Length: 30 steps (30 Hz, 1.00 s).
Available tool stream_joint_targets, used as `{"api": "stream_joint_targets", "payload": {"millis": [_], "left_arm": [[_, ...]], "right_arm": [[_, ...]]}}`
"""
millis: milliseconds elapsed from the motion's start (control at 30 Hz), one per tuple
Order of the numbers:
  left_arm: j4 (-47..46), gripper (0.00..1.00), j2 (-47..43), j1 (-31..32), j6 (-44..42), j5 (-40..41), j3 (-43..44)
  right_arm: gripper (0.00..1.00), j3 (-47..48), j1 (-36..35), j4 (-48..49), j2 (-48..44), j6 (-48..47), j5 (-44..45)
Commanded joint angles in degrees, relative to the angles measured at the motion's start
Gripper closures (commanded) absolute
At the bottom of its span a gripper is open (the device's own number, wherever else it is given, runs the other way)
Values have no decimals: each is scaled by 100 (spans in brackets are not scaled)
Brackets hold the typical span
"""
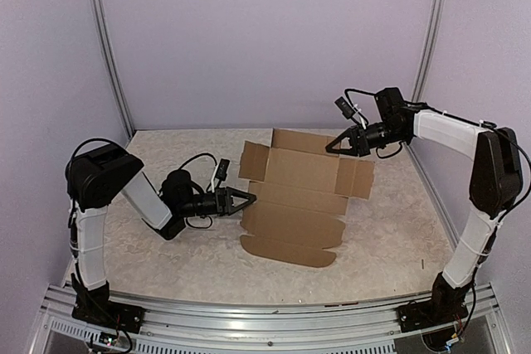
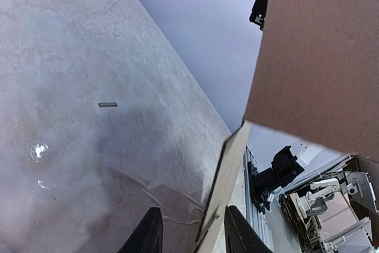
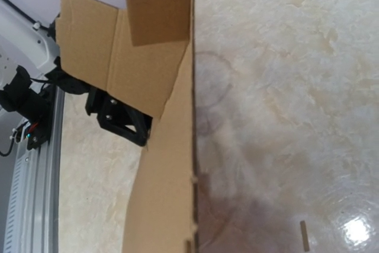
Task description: Fold the paper box
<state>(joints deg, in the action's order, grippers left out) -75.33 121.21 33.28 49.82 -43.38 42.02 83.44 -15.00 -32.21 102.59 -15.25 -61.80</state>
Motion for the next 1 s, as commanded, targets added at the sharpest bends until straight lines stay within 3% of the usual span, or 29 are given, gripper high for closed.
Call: {"api": "stream_joint_targets", "payload": {"millis": [0,133,367,767,967], "left_arm": [[-1706,63,-455,76,-290,-6,123],[-1197,63,-621,116,-521,240,168],[-781,73,-607,142,-539,220,260],[826,69,-1206,367,-1304,538,105],[1147,70,-1290,381,-1351,596,-85]], "right_arm": [[100,-72,-11,-123,78,55,-26],[100,-90,-11,-122,56,51,-38],[100,-103,-12,-107,-17,57,-22],[100,-170,-11,81,-151,144,126],[100,-178,4,104,-213,158,120]]}}
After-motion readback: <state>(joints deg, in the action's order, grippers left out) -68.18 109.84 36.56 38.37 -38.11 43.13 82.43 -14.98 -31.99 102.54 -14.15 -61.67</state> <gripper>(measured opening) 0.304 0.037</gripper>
